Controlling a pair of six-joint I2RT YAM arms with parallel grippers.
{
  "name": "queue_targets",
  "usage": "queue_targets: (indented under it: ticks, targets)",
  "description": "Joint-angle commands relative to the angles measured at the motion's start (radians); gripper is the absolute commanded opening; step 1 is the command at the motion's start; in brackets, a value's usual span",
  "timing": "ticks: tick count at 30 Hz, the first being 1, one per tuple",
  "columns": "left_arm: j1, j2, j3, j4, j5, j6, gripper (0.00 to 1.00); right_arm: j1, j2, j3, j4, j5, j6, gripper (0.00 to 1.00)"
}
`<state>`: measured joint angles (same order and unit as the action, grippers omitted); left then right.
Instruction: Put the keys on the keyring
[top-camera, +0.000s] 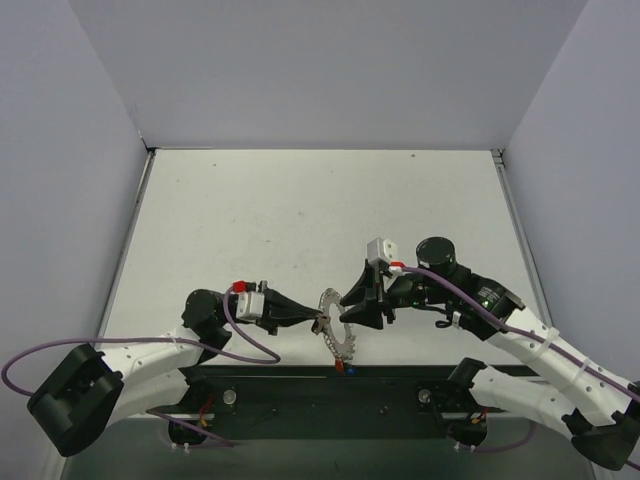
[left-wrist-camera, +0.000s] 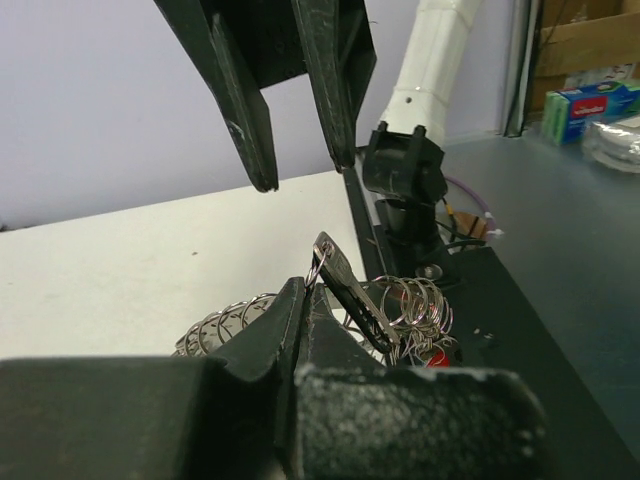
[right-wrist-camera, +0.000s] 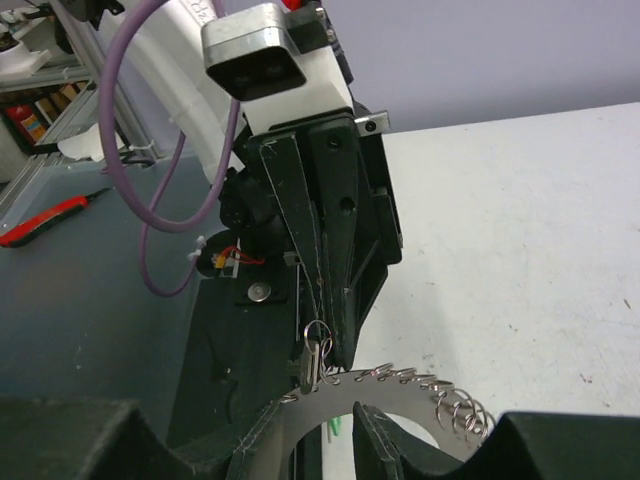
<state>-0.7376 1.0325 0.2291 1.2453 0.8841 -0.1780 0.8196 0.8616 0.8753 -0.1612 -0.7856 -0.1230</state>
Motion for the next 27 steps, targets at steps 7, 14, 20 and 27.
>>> queue_targets:
  ticks: [7,14,20,27]
  targets:
    - [0.006,-0.064,0.059,0.418,0.111,-0.061,0.0,0.004,0.01,0.06,0.045,-0.173,-0.087,0.48]
    - [0.001,-0.103,0.079,0.416,0.133,-0.089,0.0,0.007,0.005,0.065,0.069,-0.236,-0.092,0.53]
    - [-0.02,-0.114,0.101,0.416,0.153,-0.101,0.0,0.052,0.031,0.045,0.193,-0.262,-0.047,0.52]
    - [-0.054,-0.12,0.125,0.416,0.164,-0.11,0.0,0.078,0.074,0.007,0.302,-0.205,-0.012,0.42]
